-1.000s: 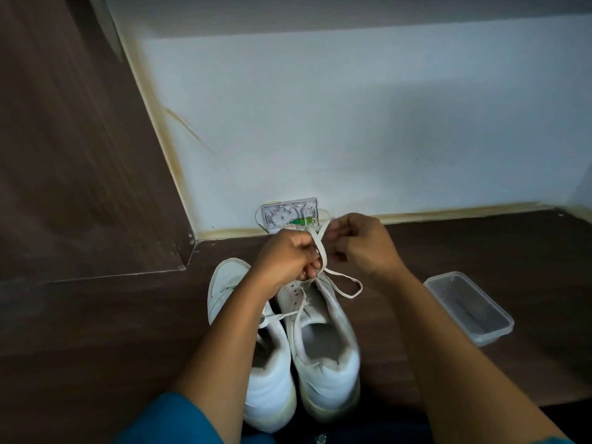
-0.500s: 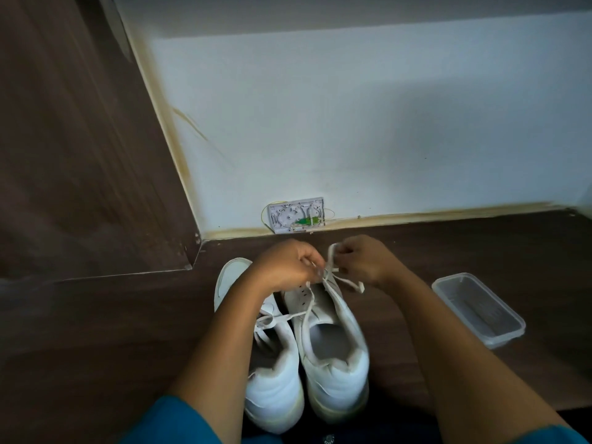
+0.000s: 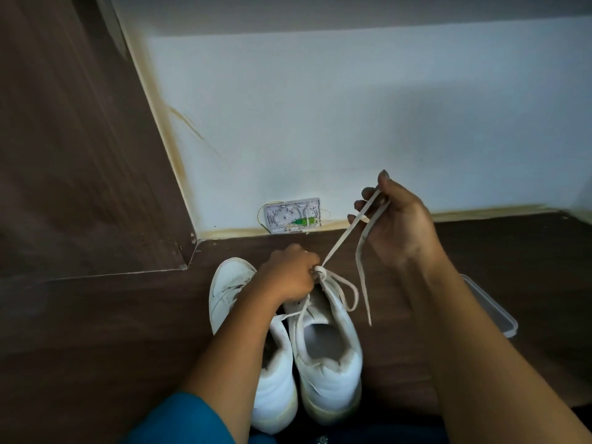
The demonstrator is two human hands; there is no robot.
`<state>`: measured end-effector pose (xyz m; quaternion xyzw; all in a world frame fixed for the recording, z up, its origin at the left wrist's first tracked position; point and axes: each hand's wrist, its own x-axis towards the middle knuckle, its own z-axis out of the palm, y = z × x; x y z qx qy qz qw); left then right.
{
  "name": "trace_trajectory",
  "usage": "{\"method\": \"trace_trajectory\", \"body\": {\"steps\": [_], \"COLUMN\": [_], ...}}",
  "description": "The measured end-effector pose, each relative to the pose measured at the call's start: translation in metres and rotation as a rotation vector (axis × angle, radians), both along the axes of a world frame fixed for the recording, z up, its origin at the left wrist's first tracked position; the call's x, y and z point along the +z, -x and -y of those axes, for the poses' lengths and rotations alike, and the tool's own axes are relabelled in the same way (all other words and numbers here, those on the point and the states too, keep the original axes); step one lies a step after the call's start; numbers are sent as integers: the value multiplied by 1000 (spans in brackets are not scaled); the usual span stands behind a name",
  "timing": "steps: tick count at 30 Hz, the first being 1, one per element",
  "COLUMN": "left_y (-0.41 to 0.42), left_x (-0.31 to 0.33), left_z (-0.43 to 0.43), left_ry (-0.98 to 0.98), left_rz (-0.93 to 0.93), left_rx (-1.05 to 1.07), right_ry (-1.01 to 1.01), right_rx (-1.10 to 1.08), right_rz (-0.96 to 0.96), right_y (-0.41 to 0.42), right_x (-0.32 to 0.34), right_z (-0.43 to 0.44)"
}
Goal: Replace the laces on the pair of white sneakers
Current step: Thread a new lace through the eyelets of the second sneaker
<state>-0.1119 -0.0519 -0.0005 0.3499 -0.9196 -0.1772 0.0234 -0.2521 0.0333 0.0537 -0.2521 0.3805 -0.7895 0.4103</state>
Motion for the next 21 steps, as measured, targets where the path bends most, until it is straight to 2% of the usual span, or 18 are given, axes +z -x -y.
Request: {"method": "trace_trajectory", "body": {"steps": [4, 6, 8, 11, 13, 14, 15, 17, 18, 19, 21], "left_y": [-2, -5, -8, -5, -4, -4, -4, -2, 0, 2, 3], "left_x": [2, 10, 18, 42, 66, 75, 80, 77, 71, 63, 55], "left_z": [1, 0, -2, -11, -24, -31, -40, -50, -51, -48, -43], "left_ry": [189, 312, 327, 34, -251, -392, -493, -557, -550, -563, -651], "left_rz": [-94, -58, -104, -457, -585, -512, -361, -107, -95, -171, -452], "left_rx": [57, 73, 102, 81, -92, -213, -315, -414, -411, -372, -162], "right_ry": [33, 55, 61, 21, -27, -47, -59, -75, -86, -97, -123], "right_rx": [-1, 6, -1, -55, -101, -127, -150, -186, -191, -185, -145], "right_rz": [68, 75, 64, 29, 15, 16, 17, -16, -54, -100, -217], "right_y": [2, 4, 5, 6, 5, 5, 5, 6, 7, 8, 6], "right_x": [-3, -5, -7, -9, -9, -8, -8, -7, -7, -7, -6], "right_z": [-1, 0, 1, 0, -1, -1, -1, 1, 1, 1, 0]}}
